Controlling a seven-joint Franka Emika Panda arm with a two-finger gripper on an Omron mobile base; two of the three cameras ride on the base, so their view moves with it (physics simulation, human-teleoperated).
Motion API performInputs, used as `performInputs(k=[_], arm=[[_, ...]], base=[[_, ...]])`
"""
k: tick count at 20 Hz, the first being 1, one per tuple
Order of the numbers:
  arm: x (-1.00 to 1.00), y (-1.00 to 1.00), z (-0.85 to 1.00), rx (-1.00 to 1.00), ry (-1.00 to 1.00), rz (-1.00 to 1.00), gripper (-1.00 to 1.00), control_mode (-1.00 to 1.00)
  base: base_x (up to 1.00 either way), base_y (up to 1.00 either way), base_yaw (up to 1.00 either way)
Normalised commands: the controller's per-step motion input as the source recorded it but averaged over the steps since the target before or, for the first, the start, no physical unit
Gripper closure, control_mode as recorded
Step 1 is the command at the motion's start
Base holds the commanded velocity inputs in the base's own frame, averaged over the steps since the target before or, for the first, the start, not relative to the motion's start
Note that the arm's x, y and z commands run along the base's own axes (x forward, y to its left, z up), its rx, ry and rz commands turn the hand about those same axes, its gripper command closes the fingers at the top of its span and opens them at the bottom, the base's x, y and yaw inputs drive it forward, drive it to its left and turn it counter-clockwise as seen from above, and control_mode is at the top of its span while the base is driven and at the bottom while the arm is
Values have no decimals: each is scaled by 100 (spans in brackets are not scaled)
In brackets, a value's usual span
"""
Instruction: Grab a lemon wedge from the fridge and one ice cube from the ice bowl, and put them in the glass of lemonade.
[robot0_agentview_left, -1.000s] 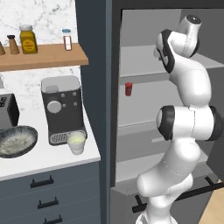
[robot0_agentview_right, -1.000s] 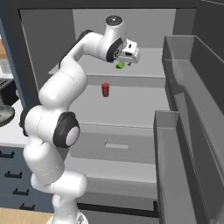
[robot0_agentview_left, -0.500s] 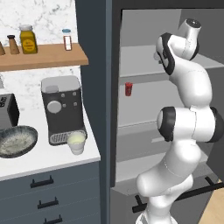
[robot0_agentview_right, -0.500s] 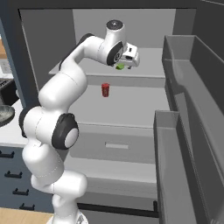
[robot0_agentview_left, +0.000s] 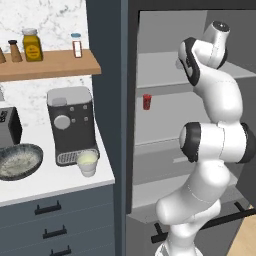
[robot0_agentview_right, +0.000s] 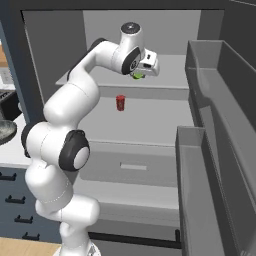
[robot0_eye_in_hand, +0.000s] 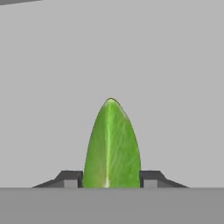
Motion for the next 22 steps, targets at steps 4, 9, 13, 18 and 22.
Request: performInputs(k=[4, 9, 13, 18, 22], arm=[[-12, 0, 0, 0, 0, 0, 100, -100], [-92, 0, -4, 0, -2, 3, 100, -100], [-100, 10, 0, 0, -6, 6, 100, -100], [-100, 34, -3, 0, 0, 8, 100, -100], [-100, 33, -18, 0, 0, 9, 100, -100]], base=[[0, 0, 0], [0, 0, 0], [0, 0, 0], [0, 0, 0], [0, 0, 0]])
